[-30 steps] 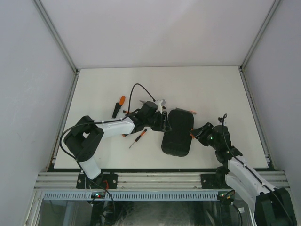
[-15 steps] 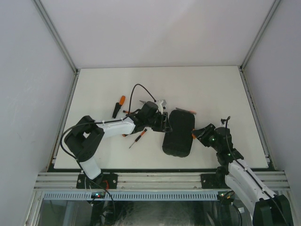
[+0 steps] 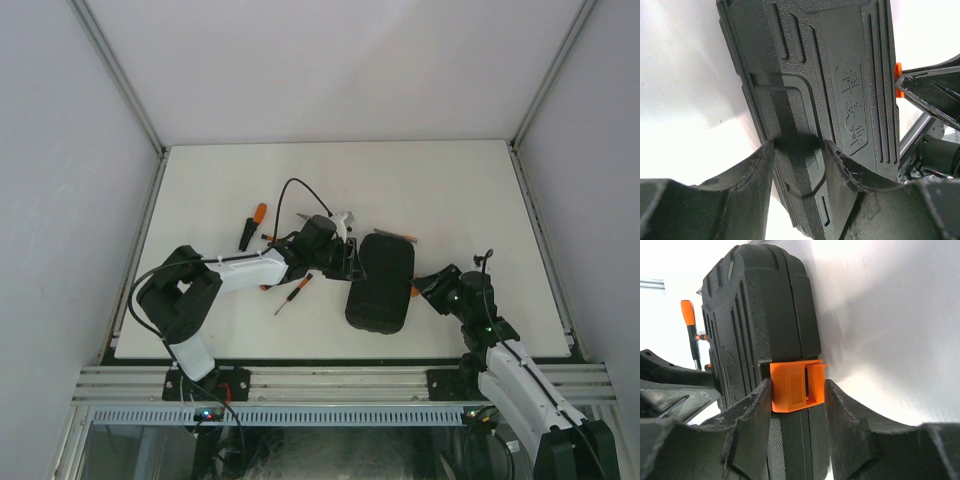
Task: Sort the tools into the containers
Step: Open the storage box at the center of the board.
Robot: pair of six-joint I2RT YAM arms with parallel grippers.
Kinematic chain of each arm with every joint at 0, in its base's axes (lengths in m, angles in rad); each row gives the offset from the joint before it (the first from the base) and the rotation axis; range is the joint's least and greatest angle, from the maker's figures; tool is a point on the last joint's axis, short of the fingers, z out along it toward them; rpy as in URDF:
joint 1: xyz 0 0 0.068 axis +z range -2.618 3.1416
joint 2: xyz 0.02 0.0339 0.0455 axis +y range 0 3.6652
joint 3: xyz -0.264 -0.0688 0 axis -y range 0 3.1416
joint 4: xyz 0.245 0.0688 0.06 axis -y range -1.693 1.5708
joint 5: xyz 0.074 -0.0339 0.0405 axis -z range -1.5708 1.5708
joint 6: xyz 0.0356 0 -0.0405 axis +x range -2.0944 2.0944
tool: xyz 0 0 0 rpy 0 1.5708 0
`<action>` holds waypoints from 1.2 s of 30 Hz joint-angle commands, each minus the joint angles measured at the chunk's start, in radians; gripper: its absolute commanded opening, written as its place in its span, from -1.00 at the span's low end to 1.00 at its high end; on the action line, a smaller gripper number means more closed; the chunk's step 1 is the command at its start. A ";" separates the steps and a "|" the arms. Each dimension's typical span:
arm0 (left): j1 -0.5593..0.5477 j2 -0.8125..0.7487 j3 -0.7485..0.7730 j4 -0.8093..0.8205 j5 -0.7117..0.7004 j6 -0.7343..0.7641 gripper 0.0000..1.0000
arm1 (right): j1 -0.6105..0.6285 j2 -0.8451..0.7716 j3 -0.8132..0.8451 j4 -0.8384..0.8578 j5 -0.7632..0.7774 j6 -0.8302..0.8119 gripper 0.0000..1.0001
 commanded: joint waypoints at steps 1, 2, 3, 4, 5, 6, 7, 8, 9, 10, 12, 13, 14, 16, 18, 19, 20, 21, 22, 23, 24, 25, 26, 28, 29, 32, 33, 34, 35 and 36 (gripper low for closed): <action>-0.004 0.036 0.006 -0.111 -0.028 0.025 -0.06 | -0.011 -0.014 -0.018 -0.139 0.097 -0.008 -0.23; -0.004 0.036 0.006 -0.112 -0.028 0.024 -0.06 | -0.012 -0.026 -0.016 -0.153 0.104 0.001 -0.26; -0.004 0.035 0.005 -0.112 -0.028 0.024 -0.06 | -0.011 -0.039 -0.014 -0.171 0.111 0.007 -0.28; -0.004 0.035 0.004 -0.111 -0.030 0.024 -0.06 | -0.011 -0.052 -0.014 -0.180 0.116 0.015 -0.30; -0.004 0.035 0.003 -0.111 -0.029 0.024 -0.06 | -0.012 -0.068 -0.012 -0.200 0.120 0.025 -0.31; -0.004 0.035 0.003 -0.111 -0.029 0.024 -0.06 | -0.014 -0.082 -0.011 -0.215 0.124 0.034 -0.31; -0.004 0.035 0.002 -0.110 -0.029 0.026 -0.06 | -0.014 -0.098 -0.009 -0.229 0.126 0.042 -0.31; -0.004 0.035 0.002 -0.110 -0.029 0.026 -0.05 | -0.015 -0.113 -0.007 -0.245 0.131 0.050 -0.31; -0.004 0.035 0.002 -0.110 -0.029 0.026 -0.05 | -0.015 -0.129 -0.005 -0.260 0.137 0.057 -0.31; -0.004 0.034 0.002 -0.112 -0.029 0.027 -0.05 | -0.015 -0.146 0.001 -0.277 0.145 0.061 -0.31; -0.004 0.030 0.001 -0.113 -0.028 0.028 -0.05 | -0.014 -0.178 0.015 -0.313 0.162 0.060 -0.31; -0.004 0.027 0.001 -0.115 -0.031 0.029 -0.05 | -0.013 -0.193 0.023 -0.327 0.172 0.056 -0.30; -0.004 0.022 0.001 -0.114 -0.032 0.030 -0.05 | -0.014 -0.209 0.030 -0.336 0.173 0.049 -0.28; -0.004 0.016 0.001 -0.116 -0.034 0.031 -0.05 | -0.014 -0.235 0.037 -0.315 0.147 0.022 -0.22; -0.005 0.012 0.004 -0.117 -0.034 0.032 -0.05 | -0.015 -0.244 0.036 -0.250 0.078 -0.019 -0.12; -0.005 0.011 0.006 -0.118 -0.035 0.033 -0.05 | -0.015 -0.238 0.036 -0.217 0.037 -0.036 -0.07; -0.004 0.009 0.007 -0.119 -0.035 0.034 -0.07 | -0.015 -0.220 0.035 -0.175 -0.005 -0.049 0.00; -0.004 0.009 0.008 -0.121 -0.037 0.035 -0.08 | -0.015 -0.201 0.034 -0.130 -0.048 -0.059 0.06; -0.005 0.009 0.010 -0.127 -0.039 0.038 -0.10 | -0.015 -0.177 0.033 -0.093 -0.082 -0.063 0.10; -0.005 0.008 0.009 -0.131 -0.041 0.040 -0.13 | -0.015 -0.147 0.033 -0.055 -0.111 -0.066 0.13; -0.004 0.006 0.008 -0.132 -0.040 0.041 -0.15 | -0.015 -0.117 0.034 -0.012 -0.136 -0.069 0.16; -0.005 0.005 0.005 -0.131 -0.039 0.041 -0.18 | -0.015 -0.082 0.034 0.022 -0.159 -0.074 0.17; -0.004 0.003 0.002 -0.130 -0.037 0.041 -0.21 | -0.016 -0.048 0.035 0.057 -0.182 -0.080 0.18; -0.004 -0.003 -0.006 -0.122 -0.030 0.041 -0.25 | -0.017 0.016 0.040 0.115 -0.222 -0.090 0.18; -0.004 -0.005 -0.008 -0.120 -0.027 0.040 -0.25 | -0.017 0.043 0.044 0.140 -0.236 -0.095 0.19; -0.005 -0.023 -0.014 -0.113 -0.020 0.038 -0.25 | -0.018 0.103 0.051 0.185 -0.269 -0.096 0.18; -0.005 -0.032 -0.017 -0.111 -0.020 0.037 -0.24 | -0.018 0.112 0.051 0.192 -0.270 -0.094 0.17; -0.005 -0.044 -0.020 -0.110 -0.023 0.037 -0.23 | -0.018 0.115 0.051 0.193 -0.269 -0.092 0.16; -0.003 -0.057 -0.024 -0.106 -0.026 0.035 -0.22 | -0.018 0.113 0.050 0.191 -0.267 -0.091 0.16; -0.002 -0.072 -0.027 -0.102 -0.030 0.033 -0.21 | -0.018 0.106 0.050 0.184 -0.262 -0.092 0.15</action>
